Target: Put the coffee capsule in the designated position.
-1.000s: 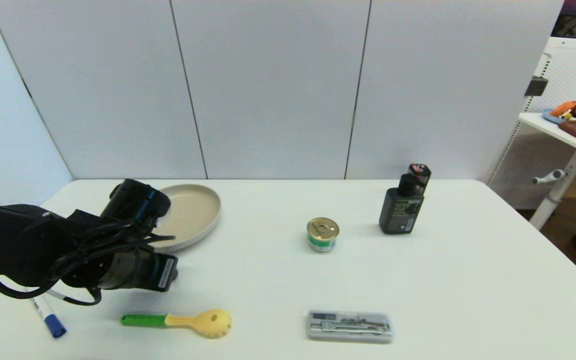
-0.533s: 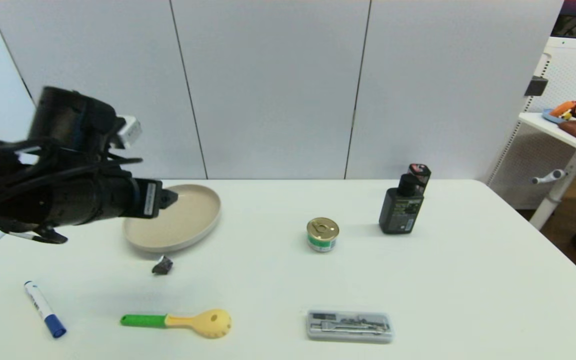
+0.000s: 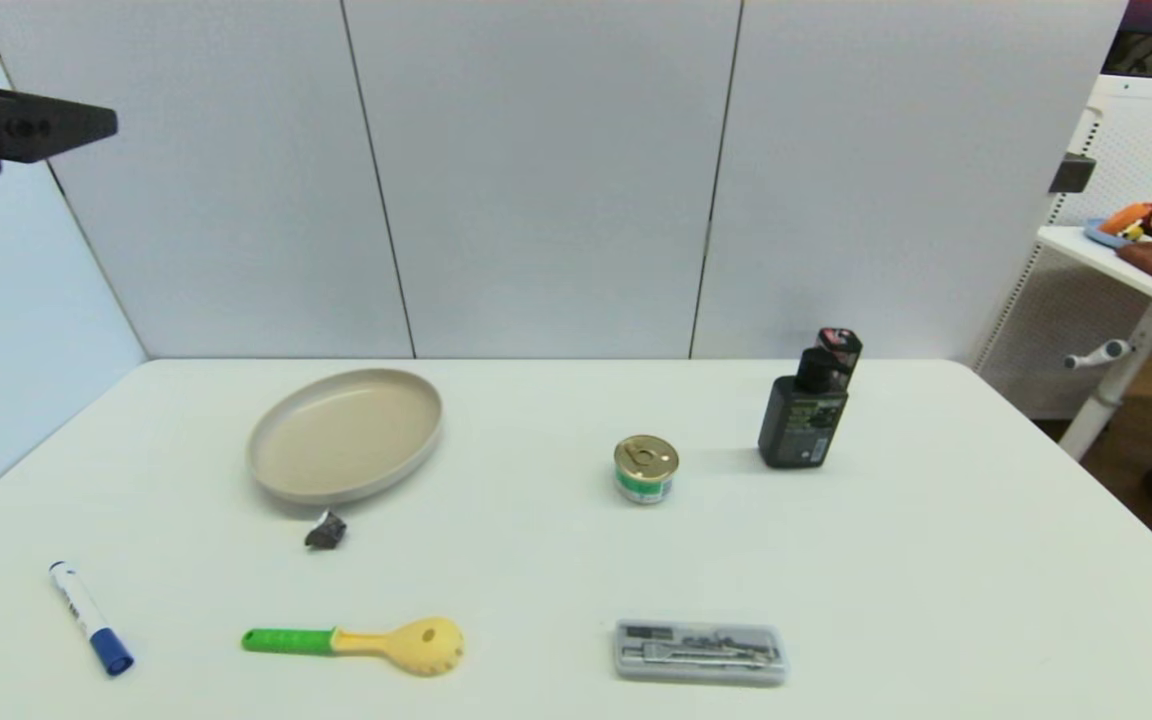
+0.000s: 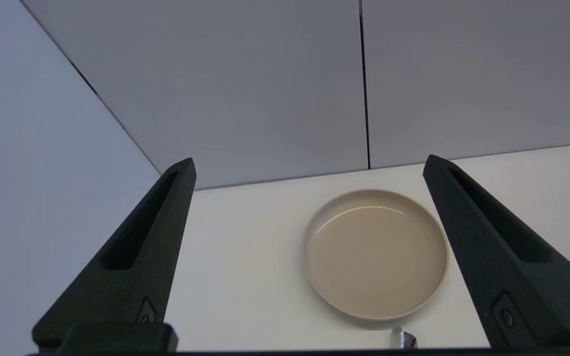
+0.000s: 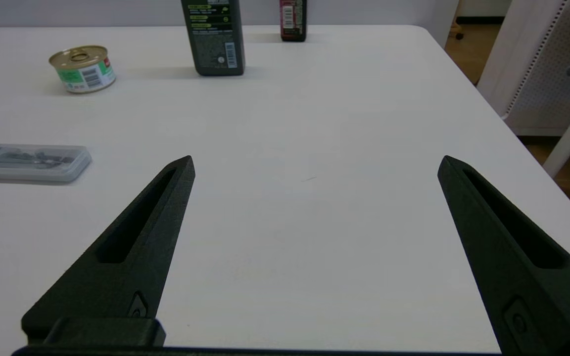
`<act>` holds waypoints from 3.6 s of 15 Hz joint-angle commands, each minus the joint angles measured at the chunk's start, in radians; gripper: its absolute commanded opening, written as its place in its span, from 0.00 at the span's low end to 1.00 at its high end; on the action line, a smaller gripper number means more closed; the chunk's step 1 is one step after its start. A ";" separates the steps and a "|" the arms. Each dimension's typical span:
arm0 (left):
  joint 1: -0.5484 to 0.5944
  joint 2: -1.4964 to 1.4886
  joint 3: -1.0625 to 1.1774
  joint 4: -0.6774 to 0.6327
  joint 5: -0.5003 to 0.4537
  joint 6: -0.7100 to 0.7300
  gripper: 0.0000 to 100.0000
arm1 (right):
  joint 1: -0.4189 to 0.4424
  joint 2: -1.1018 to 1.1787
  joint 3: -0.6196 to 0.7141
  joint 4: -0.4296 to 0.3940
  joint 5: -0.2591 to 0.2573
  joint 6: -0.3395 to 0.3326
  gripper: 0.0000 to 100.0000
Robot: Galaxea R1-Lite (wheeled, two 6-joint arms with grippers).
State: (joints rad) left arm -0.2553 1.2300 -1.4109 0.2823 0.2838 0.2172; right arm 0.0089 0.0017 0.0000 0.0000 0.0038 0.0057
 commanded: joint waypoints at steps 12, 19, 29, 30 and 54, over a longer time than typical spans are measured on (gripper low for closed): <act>0.251 -0.928 1.326 -0.400 -0.249 -0.042 1.00 | 0.000 0.001 0.000 0.000 0.001 0.000 1.00; 0.252 -1.074 1.417 -0.370 -0.262 -0.044 1.00 | 0.000 0.001 0.000 0.000 0.001 0.000 1.00; 0.252 -1.232 1.426 -0.318 -0.296 -0.145 1.00 | 0.000 0.001 0.000 0.000 0.001 0.000 1.00; 0.252 -1.232 1.426 -0.318 -0.298 -0.165 1.00 | 0.000 0.001 0.000 0.000 0.001 0.000 1.00; 0.252 -1.232 1.428 -0.318 -0.295 -0.170 1.00 | 0.000 0.001 0.000 0.000 0.001 0.000 1.00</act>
State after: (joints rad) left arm -0.0032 -0.0017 0.0000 -0.0345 -0.0109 0.0479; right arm 0.0089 0.0017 0.0000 0.0000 0.0038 0.0066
